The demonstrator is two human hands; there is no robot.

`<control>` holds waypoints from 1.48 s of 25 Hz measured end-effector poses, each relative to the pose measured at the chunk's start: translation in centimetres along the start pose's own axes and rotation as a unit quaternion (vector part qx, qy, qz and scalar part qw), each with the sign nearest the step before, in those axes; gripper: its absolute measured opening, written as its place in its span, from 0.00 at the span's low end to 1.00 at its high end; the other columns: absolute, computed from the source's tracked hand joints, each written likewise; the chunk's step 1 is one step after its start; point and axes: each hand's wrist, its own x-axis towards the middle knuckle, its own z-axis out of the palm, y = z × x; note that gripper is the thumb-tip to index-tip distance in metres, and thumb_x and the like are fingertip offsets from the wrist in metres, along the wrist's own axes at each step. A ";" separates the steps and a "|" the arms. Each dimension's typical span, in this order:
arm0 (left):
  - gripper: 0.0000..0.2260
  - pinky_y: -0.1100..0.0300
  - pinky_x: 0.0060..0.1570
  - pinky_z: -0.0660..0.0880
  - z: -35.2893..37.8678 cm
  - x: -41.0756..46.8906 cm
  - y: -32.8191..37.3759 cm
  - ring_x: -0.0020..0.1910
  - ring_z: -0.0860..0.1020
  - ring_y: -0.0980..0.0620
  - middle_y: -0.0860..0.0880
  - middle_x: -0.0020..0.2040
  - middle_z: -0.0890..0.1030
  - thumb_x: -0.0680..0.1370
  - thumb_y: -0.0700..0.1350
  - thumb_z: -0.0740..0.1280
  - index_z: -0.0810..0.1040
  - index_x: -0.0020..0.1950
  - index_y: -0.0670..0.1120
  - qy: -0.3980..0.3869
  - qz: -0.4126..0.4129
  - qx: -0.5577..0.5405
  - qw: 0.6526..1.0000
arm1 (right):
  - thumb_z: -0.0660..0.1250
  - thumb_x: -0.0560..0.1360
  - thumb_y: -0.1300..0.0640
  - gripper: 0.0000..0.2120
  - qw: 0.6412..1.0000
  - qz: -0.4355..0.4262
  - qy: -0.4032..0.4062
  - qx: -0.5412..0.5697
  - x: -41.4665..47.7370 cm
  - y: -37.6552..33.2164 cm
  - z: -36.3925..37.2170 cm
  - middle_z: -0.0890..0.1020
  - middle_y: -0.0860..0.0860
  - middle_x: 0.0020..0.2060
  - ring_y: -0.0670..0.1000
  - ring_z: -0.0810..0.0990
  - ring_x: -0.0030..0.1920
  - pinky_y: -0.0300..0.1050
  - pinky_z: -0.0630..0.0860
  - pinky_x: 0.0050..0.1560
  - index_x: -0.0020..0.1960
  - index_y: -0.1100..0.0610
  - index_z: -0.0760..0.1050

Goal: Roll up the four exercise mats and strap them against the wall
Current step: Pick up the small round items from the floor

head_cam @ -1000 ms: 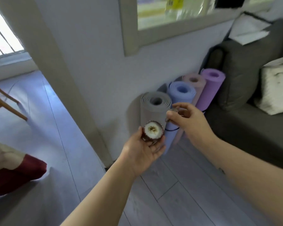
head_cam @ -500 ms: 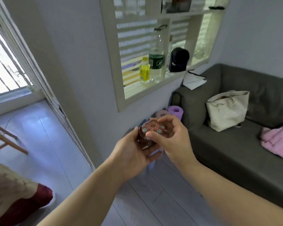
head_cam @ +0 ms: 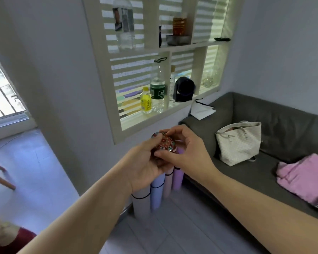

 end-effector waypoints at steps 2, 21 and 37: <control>0.15 0.55 0.45 0.80 1.1 1.6 -0.7 0.52 0.78 0.45 0.35 0.63 0.76 0.81 0.44 0.59 0.73 0.65 0.37 0.007 0.012 0.024 1.000 | 0.79 0.65 0.56 0.22 0.998 0.023 -0.028 -0.043 0.3 0.3 -2.2 0.82 0.45 0.53 0.43 0.80 0.56 0.37 0.75 0.57 0.53 0.48 0.73; 0.11 0.48 0.60 0.76 -4.9 10.3 3.4 0.56 0.80 0.43 0.43 0.53 0.83 0.77 0.45 0.65 0.78 0.60 0.48 -0.017 0.166 0.308 0.937 | 0.68 0.67 0.50 0.22 0.955 0.245 -0.057 0.159 8.2 4.1 -1.1 0.83 0.60 0.46 0.51 0.80 0.44 0.37 0.79 0.45 0.54 0.65 0.79; 0.12 0.64 0.51 0.70 -18.9 20.9 8.8 0.55 0.76 0.54 0.50 0.59 0.78 0.80 0.46 0.62 0.75 0.63 0.51 0.235 0.133 0.420 0.866 | 0.68 0.77 0.55 0.16 0.866 0.455 0.067 0.196 25.4 19.9 11.4 0.79 0.59 0.38 0.52 0.78 0.35 0.41 0.78 0.31 0.57 0.66 0.73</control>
